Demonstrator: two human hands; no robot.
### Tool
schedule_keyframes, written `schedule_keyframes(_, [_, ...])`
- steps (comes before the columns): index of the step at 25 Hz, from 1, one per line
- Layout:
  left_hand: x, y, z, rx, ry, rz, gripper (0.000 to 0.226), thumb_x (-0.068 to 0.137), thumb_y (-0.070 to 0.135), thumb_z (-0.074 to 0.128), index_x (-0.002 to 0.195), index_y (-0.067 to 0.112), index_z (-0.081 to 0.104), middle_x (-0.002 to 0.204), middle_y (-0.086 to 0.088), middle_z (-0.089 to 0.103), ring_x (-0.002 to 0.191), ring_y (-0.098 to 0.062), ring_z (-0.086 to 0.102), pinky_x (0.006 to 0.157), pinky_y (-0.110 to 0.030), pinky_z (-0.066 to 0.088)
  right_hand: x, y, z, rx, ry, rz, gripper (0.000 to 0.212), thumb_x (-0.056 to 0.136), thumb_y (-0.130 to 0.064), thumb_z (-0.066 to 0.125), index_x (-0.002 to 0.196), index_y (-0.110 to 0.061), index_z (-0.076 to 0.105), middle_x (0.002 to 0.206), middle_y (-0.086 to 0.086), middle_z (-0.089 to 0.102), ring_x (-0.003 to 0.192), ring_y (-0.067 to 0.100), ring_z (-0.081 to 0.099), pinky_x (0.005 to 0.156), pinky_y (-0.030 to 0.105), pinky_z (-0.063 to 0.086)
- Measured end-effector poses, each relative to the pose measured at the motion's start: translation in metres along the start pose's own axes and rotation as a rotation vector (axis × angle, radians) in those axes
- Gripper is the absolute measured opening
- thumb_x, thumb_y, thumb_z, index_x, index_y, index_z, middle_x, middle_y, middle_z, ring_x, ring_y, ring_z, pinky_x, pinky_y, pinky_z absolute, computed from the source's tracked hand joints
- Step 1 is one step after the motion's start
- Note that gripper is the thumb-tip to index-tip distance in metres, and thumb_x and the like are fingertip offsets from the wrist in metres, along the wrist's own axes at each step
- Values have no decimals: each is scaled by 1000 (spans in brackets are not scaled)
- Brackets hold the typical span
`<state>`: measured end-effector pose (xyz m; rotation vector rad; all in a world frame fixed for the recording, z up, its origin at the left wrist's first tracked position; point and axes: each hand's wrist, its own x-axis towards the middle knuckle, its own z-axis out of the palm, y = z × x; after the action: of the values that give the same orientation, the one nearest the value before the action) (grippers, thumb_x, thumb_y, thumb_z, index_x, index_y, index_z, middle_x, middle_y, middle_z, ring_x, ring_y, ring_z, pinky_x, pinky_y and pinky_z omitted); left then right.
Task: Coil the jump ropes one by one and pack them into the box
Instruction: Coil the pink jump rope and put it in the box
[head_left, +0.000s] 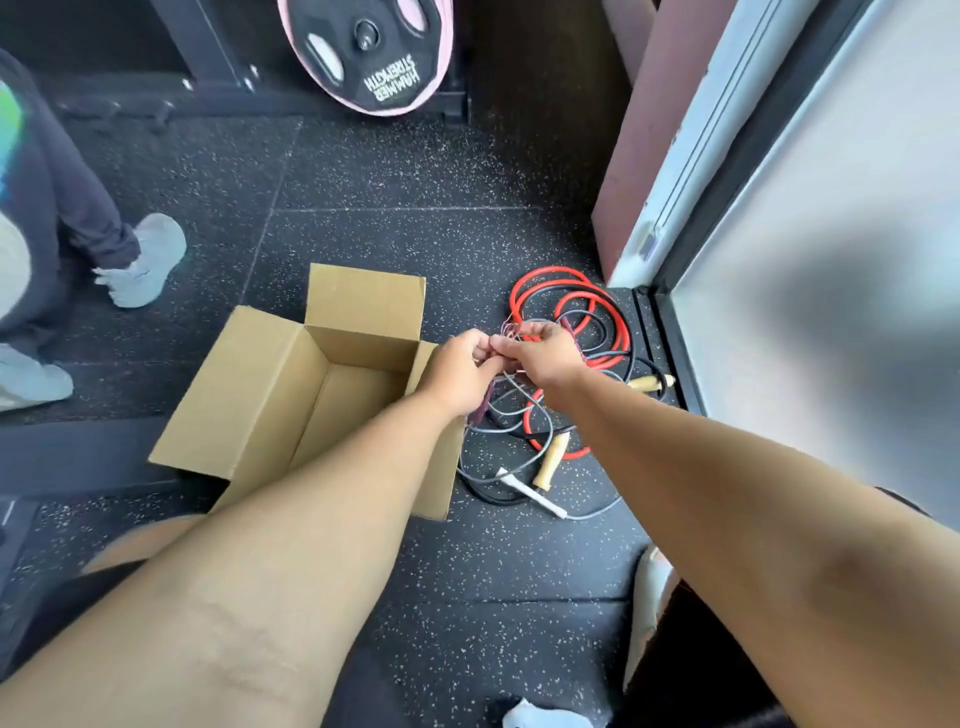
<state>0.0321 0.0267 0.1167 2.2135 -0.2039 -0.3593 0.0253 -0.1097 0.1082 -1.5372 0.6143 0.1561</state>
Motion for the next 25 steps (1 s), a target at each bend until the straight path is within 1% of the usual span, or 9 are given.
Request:
schedule_keyframes(2, [-17,23,-26,-3,17,36,12,86,26,76,91,19,67,83,-2,74,80,-21,67,76,-32,49,-25,-24,-1,-27,-8,-79,73,62,-33,94,121,-16,54,100,8,71,78,16,71,70,26,57])
schedule_keyframes(3, [-25,34,-39,4,22,58,11,86,25,76,92,20,69,85,-3,75,82,-21,68,76,-31,49,-38,-36,-2,-30,-22,-131,71,65,-32,92,124,-15,56,98,8,72,79,17,72,71,26,58])
schedule_keyframes(6, [-48,62,-75,11,37,139,12,89,20,72,100,19,75,95,-4,77,90,-19,71,86,-30,52,-79,-69,0,-52,-32,-308,10,89,-13,69,99,-11,68,78,4,72,63,13,66,69,30,53])
schedule_keyframes(7, [-54,73,-85,-26,36,163,12,91,15,69,102,18,75,97,-5,77,90,-18,71,88,-31,53,-91,-78,-1,-96,-11,-365,10,90,-11,61,95,-12,70,78,4,72,61,13,63,68,30,51])
schedule_keyframes(12, [-92,127,-141,-152,115,242,20,98,12,58,90,27,69,83,1,73,81,-15,67,85,-42,55,-125,-93,-12,-672,64,-535,27,99,-32,49,111,-22,71,114,9,60,105,25,52,94,35,41])
schedule_keyframes(17, [-123,139,-180,10,194,182,13,94,25,60,87,26,71,84,2,71,74,-13,61,80,-34,51,-164,-111,-18,-389,-30,-585,25,103,-30,48,89,-14,61,79,1,71,73,21,65,70,29,46])
schedule_keyframes(20, [-135,127,-180,101,130,134,16,91,35,61,86,24,72,74,7,67,75,-14,61,74,-30,46,-176,-124,-15,-366,27,-696,21,99,-31,59,86,-15,64,62,-9,55,52,6,48,56,24,41])
schedule_keyframes(23, [-133,108,-163,-29,0,118,31,96,48,53,90,23,71,66,6,60,68,-13,60,81,-35,48,-179,-132,-5,-466,-51,-789,19,93,-33,68,83,-18,73,60,-10,54,50,0,41,52,18,36])
schedule_keyframes(25, [-123,98,-148,-230,-47,93,38,102,47,44,88,19,66,55,8,44,55,-14,48,70,-34,47,-176,-132,2,-539,-88,-831,19,90,-34,71,76,-21,73,64,-6,60,54,2,41,54,21,36])
